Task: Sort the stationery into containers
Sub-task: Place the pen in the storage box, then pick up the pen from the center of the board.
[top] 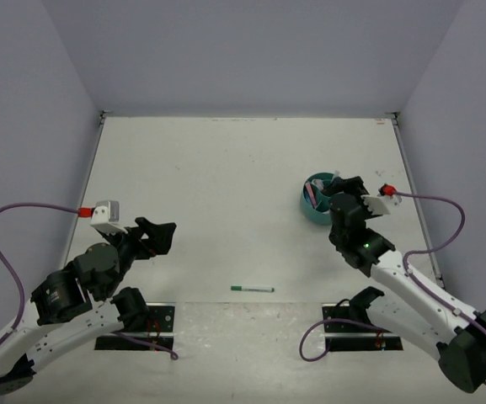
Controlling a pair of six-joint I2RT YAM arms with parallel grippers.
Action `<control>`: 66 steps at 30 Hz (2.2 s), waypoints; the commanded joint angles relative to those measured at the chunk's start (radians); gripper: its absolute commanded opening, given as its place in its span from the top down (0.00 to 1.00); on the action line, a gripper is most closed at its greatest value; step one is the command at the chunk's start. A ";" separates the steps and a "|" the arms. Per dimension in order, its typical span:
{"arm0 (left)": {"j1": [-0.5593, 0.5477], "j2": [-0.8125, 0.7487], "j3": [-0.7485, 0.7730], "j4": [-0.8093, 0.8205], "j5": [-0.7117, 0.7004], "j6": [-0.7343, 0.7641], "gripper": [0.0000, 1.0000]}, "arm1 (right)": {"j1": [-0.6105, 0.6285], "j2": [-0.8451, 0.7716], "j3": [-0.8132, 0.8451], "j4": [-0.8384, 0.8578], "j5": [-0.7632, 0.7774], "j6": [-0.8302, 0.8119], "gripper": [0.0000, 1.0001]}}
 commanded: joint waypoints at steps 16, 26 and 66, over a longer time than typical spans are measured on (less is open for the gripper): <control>0.003 0.017 0.010 0.015 -0.036 -0.007 0.00 | 0.627 0.435 0.336 -0.433 -0.944 -1.123 0.25; 0.001 0.030 0.013 0.015 -0.030 -0.002 0.00 | 0.761 0.682 0.406 -0.428 -0.933 -1.137 0.37; 0.003 0.023 0.004 0.038 0.005 0.020 0.00 | 0.172 -0.065 -0.008 -0.077 0.471 0.348 1.00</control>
